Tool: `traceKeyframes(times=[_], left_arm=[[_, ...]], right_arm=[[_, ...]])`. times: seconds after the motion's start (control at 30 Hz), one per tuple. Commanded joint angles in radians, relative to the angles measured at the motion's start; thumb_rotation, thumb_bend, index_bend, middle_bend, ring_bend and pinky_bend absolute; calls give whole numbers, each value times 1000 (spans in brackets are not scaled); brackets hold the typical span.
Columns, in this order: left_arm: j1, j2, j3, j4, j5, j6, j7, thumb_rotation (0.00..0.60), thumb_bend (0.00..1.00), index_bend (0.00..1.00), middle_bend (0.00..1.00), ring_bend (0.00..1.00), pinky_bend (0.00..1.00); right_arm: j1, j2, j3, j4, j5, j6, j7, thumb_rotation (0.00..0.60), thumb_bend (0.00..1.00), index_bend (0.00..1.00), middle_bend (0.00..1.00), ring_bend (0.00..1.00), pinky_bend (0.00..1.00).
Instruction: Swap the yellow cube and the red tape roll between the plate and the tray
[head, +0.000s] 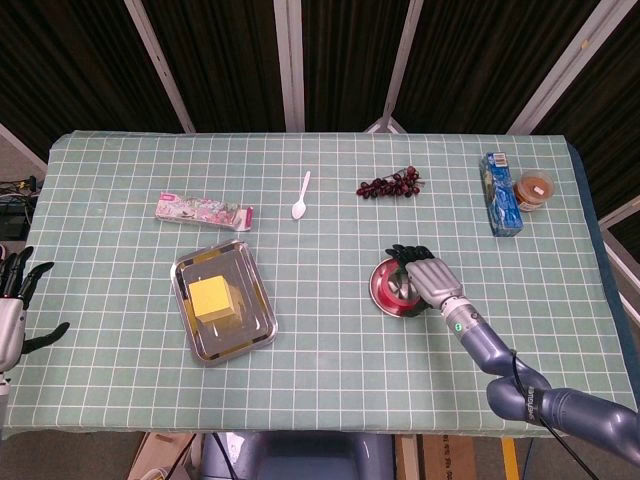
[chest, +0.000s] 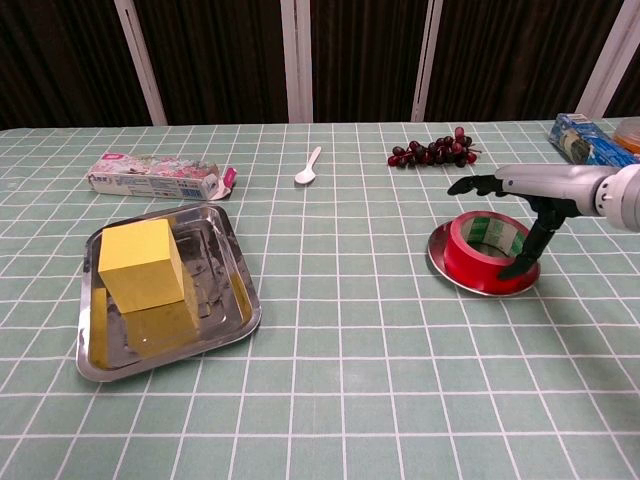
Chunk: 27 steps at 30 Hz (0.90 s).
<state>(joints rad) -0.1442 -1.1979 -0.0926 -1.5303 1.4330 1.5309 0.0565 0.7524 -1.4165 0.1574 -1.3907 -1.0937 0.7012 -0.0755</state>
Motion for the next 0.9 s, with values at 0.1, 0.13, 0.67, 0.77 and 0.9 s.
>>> traceKeyframes(times=[0.1, 0.13, 0.67, 0.77, 0.9], left_arm=[[-2, -1, -2, 3, -7, -12, 7, 600, 104, 186, 0, 0, 67], [-3, 0, -1, 2, -11, -19, 9, 600, 104, 183, 0, 0, 67], [25, 69, 17, -117, -40, -52, -13, 600, 104, 156, 0, 0, 63], [30, 74, 25, -123, -21, -44, -14, 600, 103, 156, 0, 0, 62], [25, 75, 35, -127, -33, -76, 21, 600, 103, 156, 0, 0, 62]], right_arm=[[-35, 85, 36, -122, -39, 119, 6, 600, 0, 5, 0, 0, 0], [-54, 107, 43, -147, -54, 167, 5, 600, 0, 5, 0, 0, 0], [-497, 229, -194, -272, -337, 770, -81, 600, 0, 49, 0, 0, 0], [-519, 202, -199, -246, -345, 787, -108, 600, 0, 49, 0, 0, 0], [-532, 183, -181, -223, -325, 789, -127, 600, 0, 50, 0, 0, 0]])
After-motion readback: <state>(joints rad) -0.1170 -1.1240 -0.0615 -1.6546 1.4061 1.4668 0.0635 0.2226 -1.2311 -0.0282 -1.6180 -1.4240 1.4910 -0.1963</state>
